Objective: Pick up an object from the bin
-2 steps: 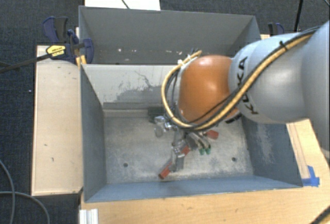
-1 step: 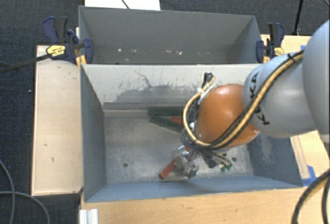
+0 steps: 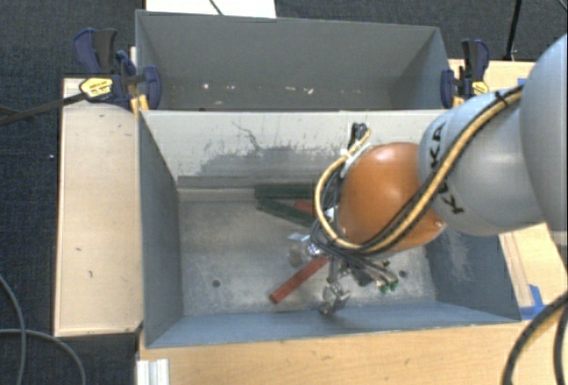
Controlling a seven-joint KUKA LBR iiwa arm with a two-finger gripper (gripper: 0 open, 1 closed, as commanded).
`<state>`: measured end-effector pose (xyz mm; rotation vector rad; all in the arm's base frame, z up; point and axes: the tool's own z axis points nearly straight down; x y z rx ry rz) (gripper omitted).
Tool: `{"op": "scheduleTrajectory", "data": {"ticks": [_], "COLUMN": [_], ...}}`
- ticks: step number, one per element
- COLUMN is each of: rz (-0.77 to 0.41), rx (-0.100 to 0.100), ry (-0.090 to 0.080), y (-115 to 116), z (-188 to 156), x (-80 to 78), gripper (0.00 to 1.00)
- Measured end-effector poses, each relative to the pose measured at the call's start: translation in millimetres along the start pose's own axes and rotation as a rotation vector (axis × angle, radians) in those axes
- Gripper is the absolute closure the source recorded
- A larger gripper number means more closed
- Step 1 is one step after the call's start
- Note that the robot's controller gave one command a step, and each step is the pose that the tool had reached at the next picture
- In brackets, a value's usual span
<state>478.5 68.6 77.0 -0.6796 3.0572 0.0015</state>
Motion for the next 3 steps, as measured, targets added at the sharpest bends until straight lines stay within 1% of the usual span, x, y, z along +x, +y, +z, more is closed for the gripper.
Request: {"op": "scheduleTrajectory", "data": {"ticks": [1, 2, 3], "rz": [0.005, 0.006, 0.043], "rx": [-0.002, -0.002, 0.0], "ry": [0.007, 0.007, 0.005], "y": [0.7, 0.7, -3.5], "z": [1.4, 1.4, -167.2], "x": [2.3, 2.4, -18.3], "gripper": [1.0, 1.0, 1.0]}}
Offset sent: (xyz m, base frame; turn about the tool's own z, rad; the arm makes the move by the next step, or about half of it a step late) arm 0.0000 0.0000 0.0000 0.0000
